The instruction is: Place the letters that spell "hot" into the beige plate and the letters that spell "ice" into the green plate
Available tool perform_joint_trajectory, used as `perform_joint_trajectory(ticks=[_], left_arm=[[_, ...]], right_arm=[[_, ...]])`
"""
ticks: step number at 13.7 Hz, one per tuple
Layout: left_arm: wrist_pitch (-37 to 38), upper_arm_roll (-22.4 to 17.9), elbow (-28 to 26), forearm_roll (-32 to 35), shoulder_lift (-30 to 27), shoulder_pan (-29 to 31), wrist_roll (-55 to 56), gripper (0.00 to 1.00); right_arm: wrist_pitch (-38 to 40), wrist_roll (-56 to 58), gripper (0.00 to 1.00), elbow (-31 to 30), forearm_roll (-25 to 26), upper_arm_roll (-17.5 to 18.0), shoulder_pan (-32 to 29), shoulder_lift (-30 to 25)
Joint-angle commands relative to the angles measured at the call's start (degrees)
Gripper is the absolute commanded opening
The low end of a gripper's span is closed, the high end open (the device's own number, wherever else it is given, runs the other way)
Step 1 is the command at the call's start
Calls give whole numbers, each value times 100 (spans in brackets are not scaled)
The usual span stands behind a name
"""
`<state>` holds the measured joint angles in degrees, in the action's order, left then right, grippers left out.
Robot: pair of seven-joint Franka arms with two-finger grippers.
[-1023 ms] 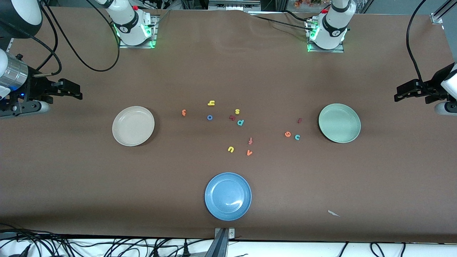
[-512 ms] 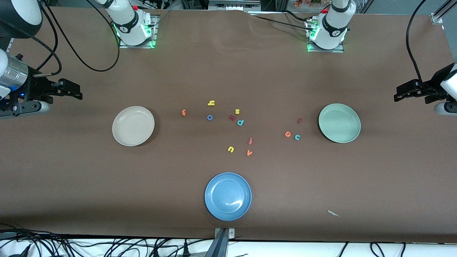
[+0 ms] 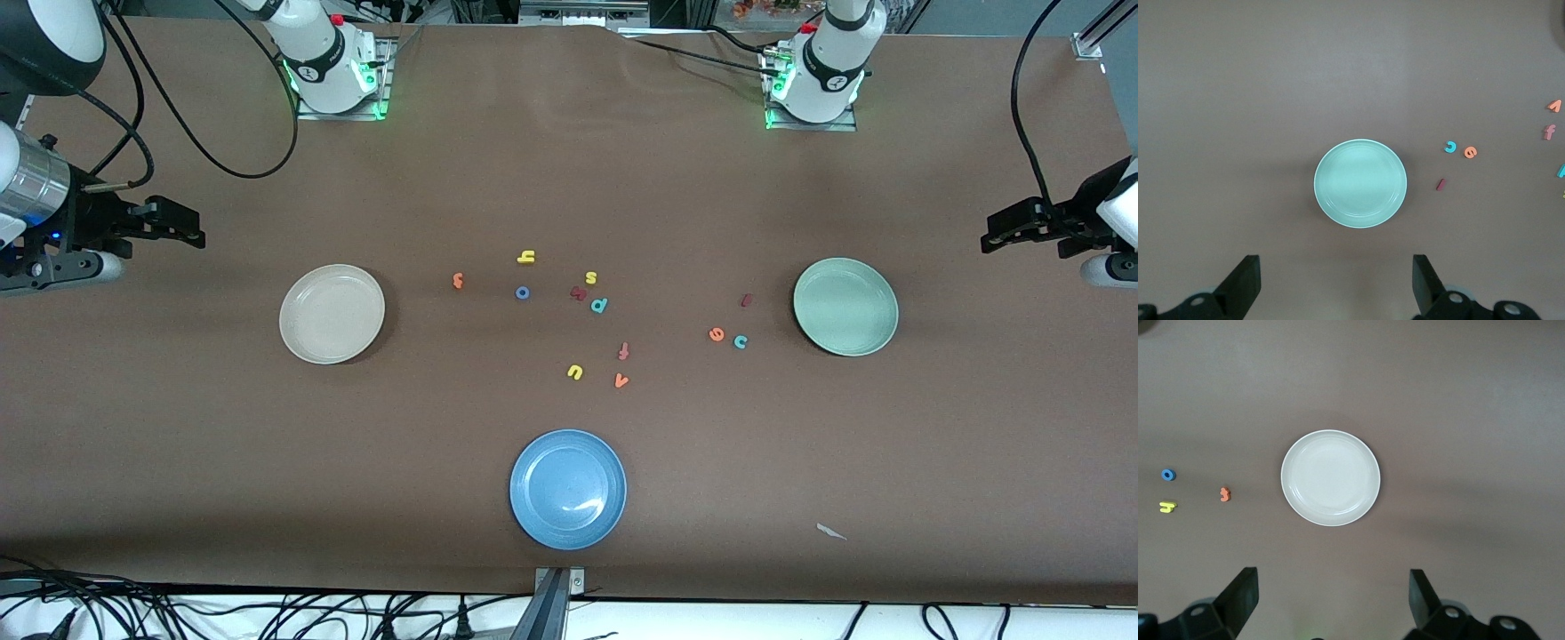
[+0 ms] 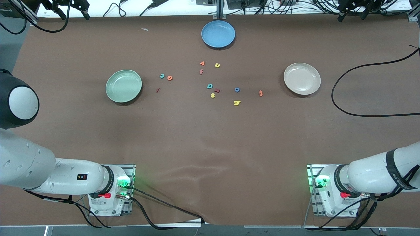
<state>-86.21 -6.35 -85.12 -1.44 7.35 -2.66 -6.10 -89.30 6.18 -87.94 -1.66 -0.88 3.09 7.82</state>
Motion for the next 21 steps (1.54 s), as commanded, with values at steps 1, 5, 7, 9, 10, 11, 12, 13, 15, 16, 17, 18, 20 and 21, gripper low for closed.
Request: perform_joint_trajectory(ticks=[1, 5, 7, 9, 10, 11, 12, 13, 15, 16, 17, 18, 20, 21], left_arm=[[87, -16, 31, -67, 3, -33, 38, 100], [95, -16, 31, -67, 3, -33, 38, 100], [87, 54, 22, -67, 3, -24, 38, 100], [87, 63, 22, -67, 3, -24, 38, 100], [87, 63, 22, -67, 3, -24, 38, 100], [87, 63, 22, -67, 3, -24, 38, 100], [87, 63, 22, -67, 3, -24, 38, 100], [87, 63, 22, -67, 3, -24, 38, 100], [87, 63, 22, -67, 3, -24, 38, 100], [87, 63, 22, -67, 3, -24, 38, 100], [87, 63, 22, -67, 3, -24, 38, 100], [87, 63, 22, -67, 3, -16, 38, 100], [95, 63, 22, -67, 3, -16, 30, 100], [95, 63, 31, -67, 3, -16, 29, 100]], right_arm=[[97, -3, 100, 67, -98, 44, -63, -18], [106, -12, 100, 67, -106, 53, -63, -9], [106, -3, 100, 67, -98, 45, -63, -9], [114, 14, 100, 67, -89, 36, -63, -18], [123, 67, 100, 67, -89, 27, -72, -18], [123, 85, 100, 67, -89, 10, -72, -9], [123, 85, 100, 67, -89, -8, -72, -18], [115, 85, 100, 67, -89, -8, -72, -9], [115, 85, 100, 58, -98, -8, -72, -9], [123, 76, 100, 49, -98, -8, -72, -9], [123, 67, 100, 58, -98, 1, -63, -9], [123, -2, 100, 58, -98, 18, -46, -9], [115, -38, 100, 58, -132, 44, -2, 0], [97, -56, 100, 58, -133, 62, 59, 0]])
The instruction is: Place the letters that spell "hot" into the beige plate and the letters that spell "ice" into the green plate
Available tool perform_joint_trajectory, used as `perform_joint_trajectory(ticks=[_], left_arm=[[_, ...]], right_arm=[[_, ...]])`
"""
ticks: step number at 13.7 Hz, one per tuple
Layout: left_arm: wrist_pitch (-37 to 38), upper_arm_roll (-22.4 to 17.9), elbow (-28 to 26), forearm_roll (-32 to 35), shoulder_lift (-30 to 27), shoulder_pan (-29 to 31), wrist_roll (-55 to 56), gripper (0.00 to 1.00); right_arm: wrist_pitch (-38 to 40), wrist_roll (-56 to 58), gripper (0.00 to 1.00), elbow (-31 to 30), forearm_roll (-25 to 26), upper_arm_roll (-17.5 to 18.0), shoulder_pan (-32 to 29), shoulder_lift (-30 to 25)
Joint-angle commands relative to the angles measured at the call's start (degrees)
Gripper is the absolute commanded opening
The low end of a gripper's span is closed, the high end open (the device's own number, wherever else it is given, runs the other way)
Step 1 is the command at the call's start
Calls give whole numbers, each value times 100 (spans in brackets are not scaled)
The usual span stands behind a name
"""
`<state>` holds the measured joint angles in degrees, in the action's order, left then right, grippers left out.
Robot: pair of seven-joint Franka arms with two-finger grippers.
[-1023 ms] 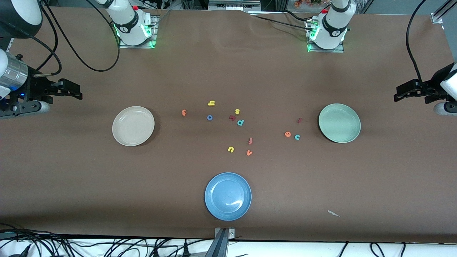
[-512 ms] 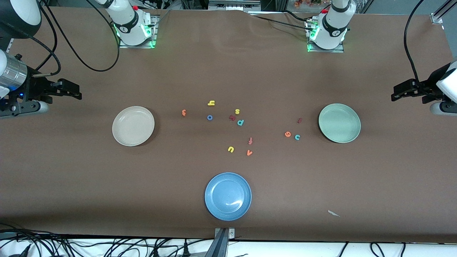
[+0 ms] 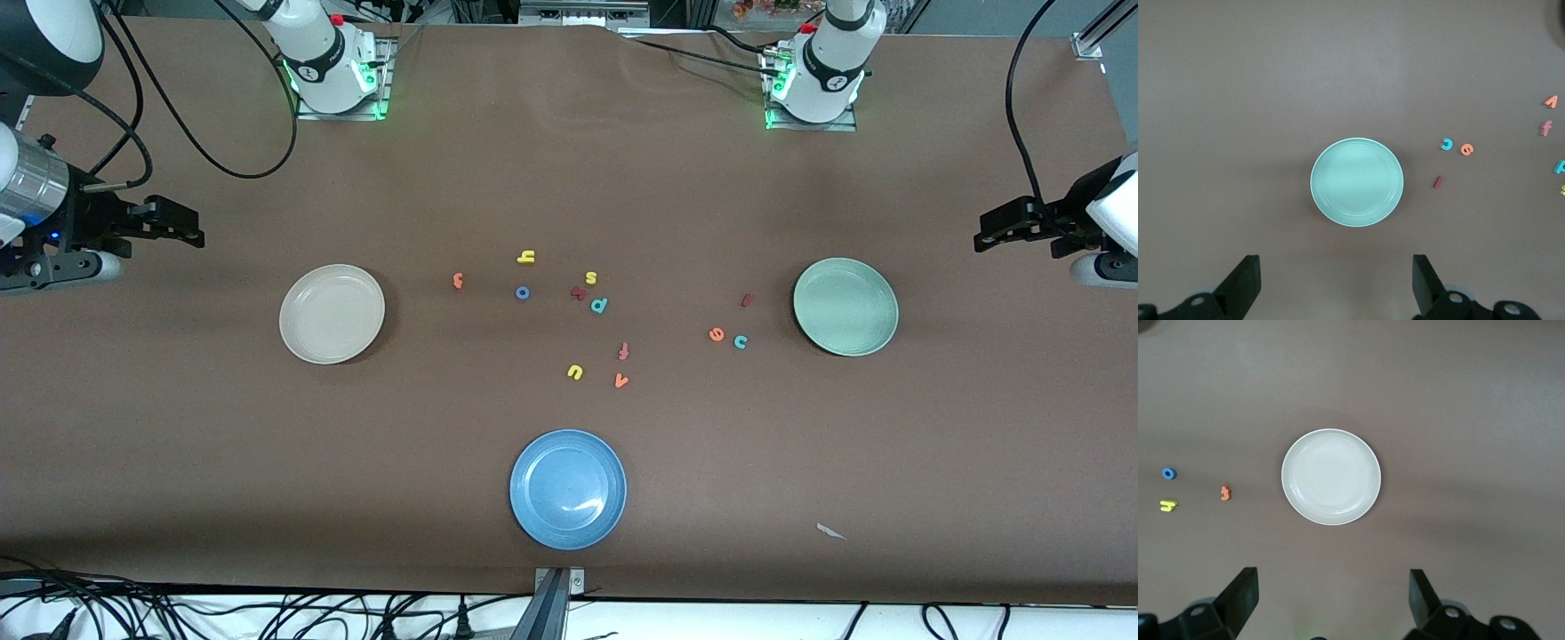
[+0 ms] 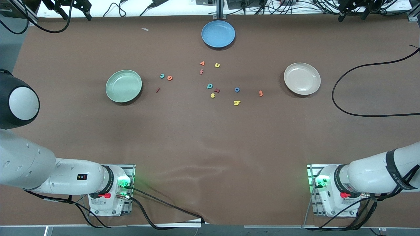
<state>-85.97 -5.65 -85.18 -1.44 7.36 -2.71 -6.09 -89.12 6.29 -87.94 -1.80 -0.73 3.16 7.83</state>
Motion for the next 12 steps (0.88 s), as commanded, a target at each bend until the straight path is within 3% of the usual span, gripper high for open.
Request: perform_joint_trajectory(ticks=[1, 6, 12], left_arm=[[72, -7, 36, -67, 11, -1, 29, 100], [63, -7, 36, -119, 64, -27, 117, 100], [28, 406, 19, -584, 590, -115, 1083, 100]], right_arm=[[53, -258, 100, 67, -110, 47, 157, 34], [-70, -804, 100, 67, -101, 56, 553, 209], [-359, -953, 100, 49, -118, 56, 677, 271]])
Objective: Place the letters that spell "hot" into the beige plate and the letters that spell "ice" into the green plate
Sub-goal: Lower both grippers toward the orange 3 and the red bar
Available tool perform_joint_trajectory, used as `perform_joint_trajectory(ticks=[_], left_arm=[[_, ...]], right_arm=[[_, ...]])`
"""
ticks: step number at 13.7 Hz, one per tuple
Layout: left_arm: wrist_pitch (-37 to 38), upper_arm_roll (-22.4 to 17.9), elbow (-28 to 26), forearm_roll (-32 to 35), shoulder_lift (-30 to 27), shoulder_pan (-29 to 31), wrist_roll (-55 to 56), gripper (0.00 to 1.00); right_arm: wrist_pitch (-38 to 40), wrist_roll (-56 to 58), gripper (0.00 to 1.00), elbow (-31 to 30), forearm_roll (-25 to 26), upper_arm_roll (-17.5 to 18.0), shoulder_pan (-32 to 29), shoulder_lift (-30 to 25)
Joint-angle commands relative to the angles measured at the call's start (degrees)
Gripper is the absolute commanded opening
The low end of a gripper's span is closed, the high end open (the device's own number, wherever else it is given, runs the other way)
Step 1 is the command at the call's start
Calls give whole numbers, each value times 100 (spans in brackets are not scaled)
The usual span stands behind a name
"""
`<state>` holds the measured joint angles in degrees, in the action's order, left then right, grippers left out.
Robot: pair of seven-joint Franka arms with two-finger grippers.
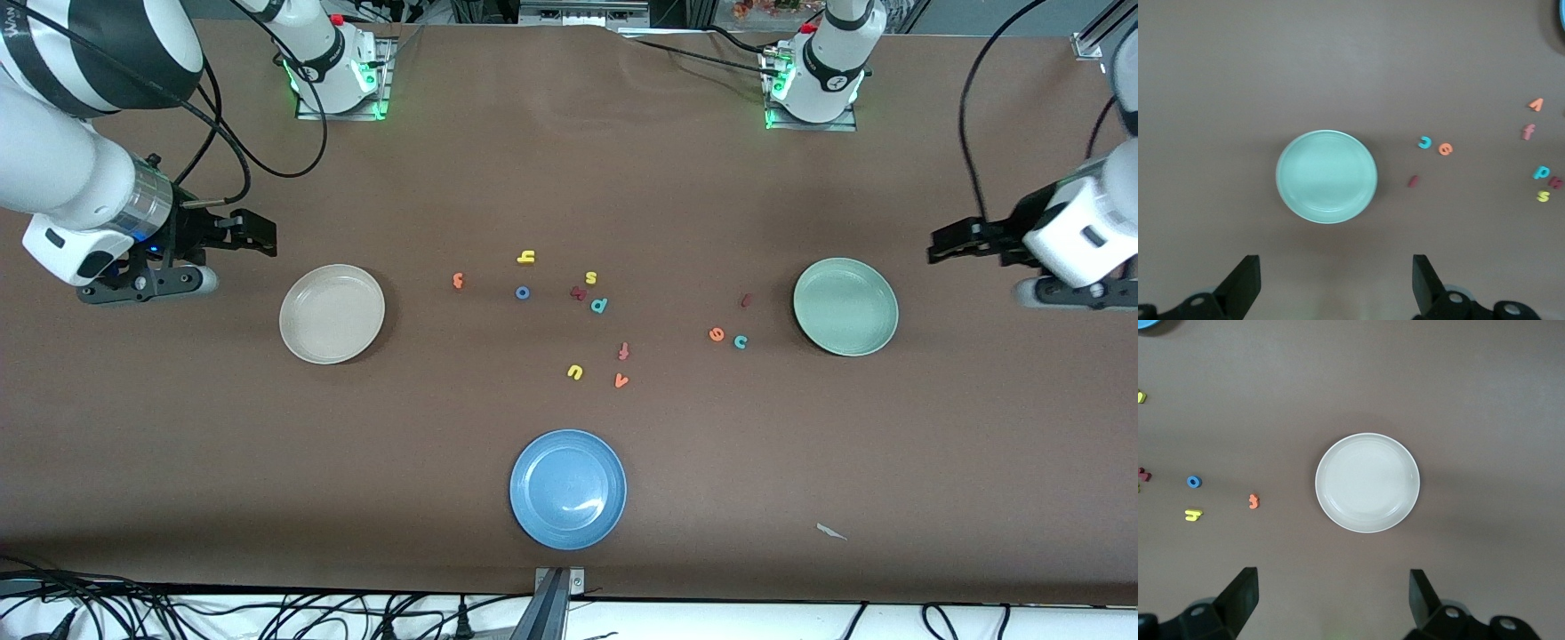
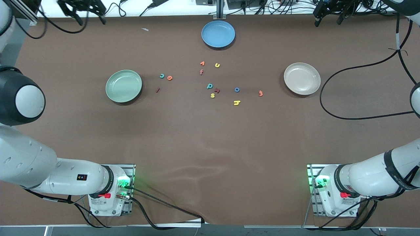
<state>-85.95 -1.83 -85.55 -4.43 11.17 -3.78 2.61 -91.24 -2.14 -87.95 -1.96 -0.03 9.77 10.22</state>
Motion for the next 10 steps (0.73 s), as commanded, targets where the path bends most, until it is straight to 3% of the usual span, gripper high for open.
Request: perform_joint_trajectory(ticks=[1, 5, 10], left_arm=[[26, 42, 47, -382, 314, -61, 309, 100], [-18, 60, -250, -383, 579, -350, 407, 100], [-833, 288, -1120, -488, 579, -422, 732, 100]], right_arm=[[-375, -381, 100, -37, -111, 73, 16, 76], [-1456, -928, 100, -775, -103, 670, -28, 111], [-2571, -1287, 100, -1468, -15, 1233, -28, 436]])
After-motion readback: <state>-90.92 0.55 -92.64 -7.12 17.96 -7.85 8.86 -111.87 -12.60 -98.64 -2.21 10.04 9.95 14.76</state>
